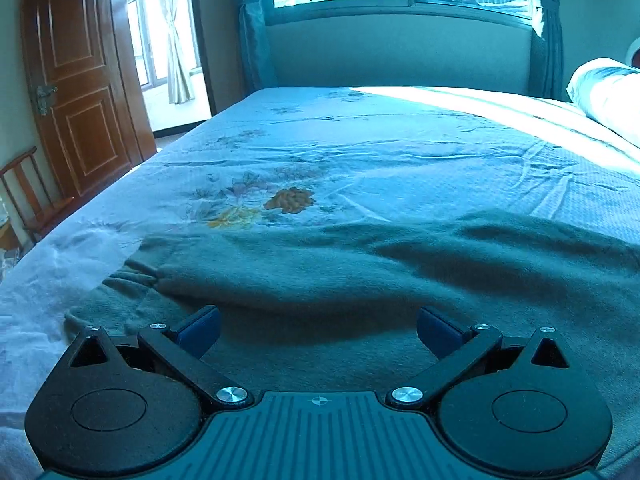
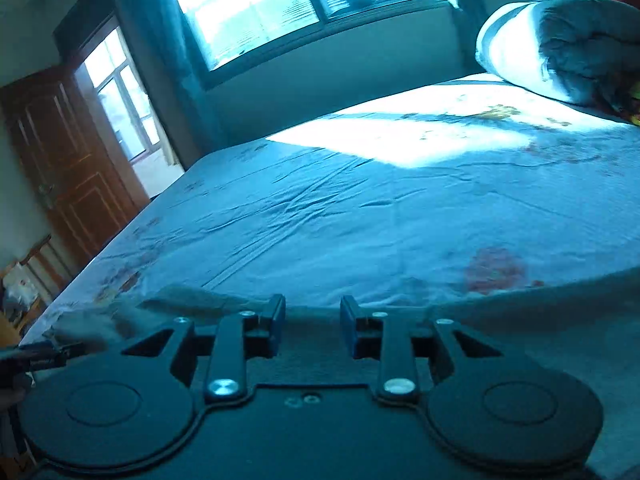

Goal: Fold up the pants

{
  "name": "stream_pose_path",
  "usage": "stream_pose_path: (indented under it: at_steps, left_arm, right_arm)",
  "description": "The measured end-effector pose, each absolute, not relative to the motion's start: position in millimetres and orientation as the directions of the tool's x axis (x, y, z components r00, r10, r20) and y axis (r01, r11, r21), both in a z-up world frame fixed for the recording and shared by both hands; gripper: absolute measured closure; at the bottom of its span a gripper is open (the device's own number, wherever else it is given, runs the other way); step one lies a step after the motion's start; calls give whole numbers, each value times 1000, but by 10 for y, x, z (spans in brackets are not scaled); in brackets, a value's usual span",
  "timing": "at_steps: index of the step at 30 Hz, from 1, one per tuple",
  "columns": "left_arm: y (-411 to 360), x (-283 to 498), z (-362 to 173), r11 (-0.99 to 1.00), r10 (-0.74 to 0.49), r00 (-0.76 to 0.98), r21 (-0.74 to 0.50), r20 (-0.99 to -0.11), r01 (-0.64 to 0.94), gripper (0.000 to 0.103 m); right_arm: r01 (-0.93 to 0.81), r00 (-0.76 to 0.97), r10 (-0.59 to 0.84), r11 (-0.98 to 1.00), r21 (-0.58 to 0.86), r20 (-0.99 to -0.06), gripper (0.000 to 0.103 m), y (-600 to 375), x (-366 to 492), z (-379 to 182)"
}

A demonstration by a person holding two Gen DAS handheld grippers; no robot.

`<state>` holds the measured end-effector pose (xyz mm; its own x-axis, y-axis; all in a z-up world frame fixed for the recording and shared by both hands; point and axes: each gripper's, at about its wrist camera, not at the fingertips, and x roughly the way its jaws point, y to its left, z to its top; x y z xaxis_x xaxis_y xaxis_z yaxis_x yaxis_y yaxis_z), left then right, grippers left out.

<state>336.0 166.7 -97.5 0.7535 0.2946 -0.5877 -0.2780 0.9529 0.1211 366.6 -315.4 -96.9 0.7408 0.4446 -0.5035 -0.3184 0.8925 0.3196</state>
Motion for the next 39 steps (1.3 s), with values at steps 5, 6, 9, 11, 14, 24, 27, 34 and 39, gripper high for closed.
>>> stream_pose_path:
  at_steps: [5, 6, 9, 11, 14, 24, 27, 34, 39]
  left_arm:
    - [2377, 3158, -921, 892, 430, 696, 154, -575, -425, 0]
    - [2523, 3101, -909, 875, 459, 678, 162, -574, -455, 0]
    - [2939, 2938, -915, 833, 491, 640, 104, -591, -543, 0]
    - [3205, 2899, -1006, 834, 421, 648, -11, -635, -552, 0]
    - [3360, 2933, -1183, 828, 322, 670, -145, -669, -542, 14]
    - [3322, 2932, -1391, 809, 207, 735, -309, -645, -500, 44]
    - [3273, 2866, -1269, 820, 227, 774, -312, -591, -479, 56]
    - [3186, 2936, -1340, 870, 275, 718, -153, -640, -469, 51]
    - [3071, 2779, -1017, 864, 364, 725, -79, -585, -497, 33]
  right_arm:
    - [-490, 624, 566, 820, 295, -538, 78, -2093, 4303, -971]
    - [-515, 600, 582, 806, 292, -549, 77, -1890, 4424, -1000]
    - [-569, 553, 595, 781, 257, -583, 78, -1432, 4662, -1074]
    - [-585, 536, 588, 776, 236, -606, 78, -1252, 4803, -1129]
    - [-596, 501, 569, 773, 216, -652, 78, -1052, 4956, -1233]
    - [-677, 360, 609, 692, 251, -706, 103, -902, 5052, -1393]
    - [-680, 457, 594, 713, 171, -662, 103, -884, 4935, -1223]
    - [-669, 483, 503, 740, 68, -716, 102, -748, 4923, -1524]
    - [-593, 606, 533, 797, 111, -590, 94, -1221, 4661, -1039]
